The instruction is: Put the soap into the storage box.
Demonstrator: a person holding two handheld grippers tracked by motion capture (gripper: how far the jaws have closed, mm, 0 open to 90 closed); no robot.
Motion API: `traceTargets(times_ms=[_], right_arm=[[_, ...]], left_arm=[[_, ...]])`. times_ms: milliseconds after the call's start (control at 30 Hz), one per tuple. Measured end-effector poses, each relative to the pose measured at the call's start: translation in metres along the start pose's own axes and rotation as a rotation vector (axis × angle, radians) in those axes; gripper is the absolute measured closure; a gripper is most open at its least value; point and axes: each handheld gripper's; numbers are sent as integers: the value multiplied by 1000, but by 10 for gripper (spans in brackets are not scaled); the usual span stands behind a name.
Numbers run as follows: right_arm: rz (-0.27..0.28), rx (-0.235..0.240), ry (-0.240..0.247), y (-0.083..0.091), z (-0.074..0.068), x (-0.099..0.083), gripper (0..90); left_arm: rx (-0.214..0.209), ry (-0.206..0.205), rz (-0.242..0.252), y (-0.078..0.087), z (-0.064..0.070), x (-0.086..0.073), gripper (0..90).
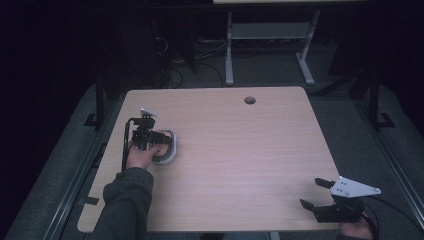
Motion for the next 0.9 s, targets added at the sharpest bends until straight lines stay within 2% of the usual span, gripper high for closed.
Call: traceTargets(times_ms=[333,900], right_arm=[[0,0,4,0,0,0,138],[-1,-1,3,1,0,0,138]], left_arm=[[17,-23,-19,-2,1,0,320],[20,-16,-21,-2,0,0,318]])
Point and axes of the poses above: each handheld gripper's, and its own axes: y roughly backward along the jaws, x roughly out of its top, z roughly to its right, and after that the axes turned 1 degree about y, right-handed
